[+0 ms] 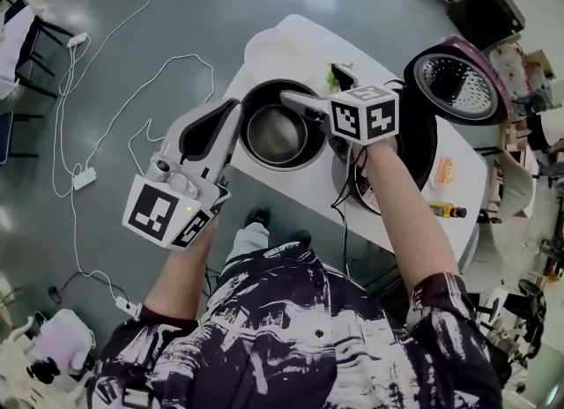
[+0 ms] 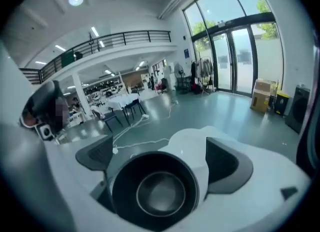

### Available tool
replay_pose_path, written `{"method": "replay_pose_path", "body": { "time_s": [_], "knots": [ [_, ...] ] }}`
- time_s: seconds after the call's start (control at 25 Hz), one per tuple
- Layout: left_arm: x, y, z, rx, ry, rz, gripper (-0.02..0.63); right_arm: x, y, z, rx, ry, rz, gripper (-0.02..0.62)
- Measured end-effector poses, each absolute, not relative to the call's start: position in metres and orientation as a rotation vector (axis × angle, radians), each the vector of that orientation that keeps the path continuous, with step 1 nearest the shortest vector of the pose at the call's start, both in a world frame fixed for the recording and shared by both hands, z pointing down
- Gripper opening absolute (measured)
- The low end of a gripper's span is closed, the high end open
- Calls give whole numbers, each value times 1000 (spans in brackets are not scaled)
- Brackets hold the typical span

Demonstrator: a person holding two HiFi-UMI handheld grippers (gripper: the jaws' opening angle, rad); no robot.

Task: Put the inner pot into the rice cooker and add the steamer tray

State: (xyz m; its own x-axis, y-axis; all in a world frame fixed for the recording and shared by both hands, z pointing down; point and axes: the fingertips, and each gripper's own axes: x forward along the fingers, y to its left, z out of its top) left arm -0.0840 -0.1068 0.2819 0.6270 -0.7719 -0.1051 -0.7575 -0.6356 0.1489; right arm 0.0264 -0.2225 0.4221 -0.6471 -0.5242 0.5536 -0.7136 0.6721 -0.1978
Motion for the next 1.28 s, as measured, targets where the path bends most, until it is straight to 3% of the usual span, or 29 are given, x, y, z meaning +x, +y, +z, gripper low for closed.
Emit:
{"method": "replay_pose_path", "body": {
  "time_s": [0.28,0.72,0.84,0.96,1.0,1.04,1.12,1.28],
  "knots": [
    [-130,-105,309,2672,-1330,-270,5,23,-257,538,867,-2072,663,552],
    [-160,-112,330,2614,-1356,-262,5,36,-252,620,728,-1839,788,532],
    [-162,-115,330,2610,-1357,-255,5,44,-250,631,718,-1792,799,437],
    [-164,-118,331,2605,-1362,-242,5,52,-248,641,700,-1745,778,232],
    [-165,-118,332,2604,-1364,-238,5,55,-247,645,690,-1724,758,133],
    [-165,-118,332,2602,-1366,-234,5,59,-246,648,683,-1699,732,82],
    [-165,-118,333,2600,-1368,-228,5,65,-244,653,670,-1654,673,14],
    [-165,-118,332,2602,-1367,-218,5,67,-241,656,622,-1614,608,2]
  ]
}}
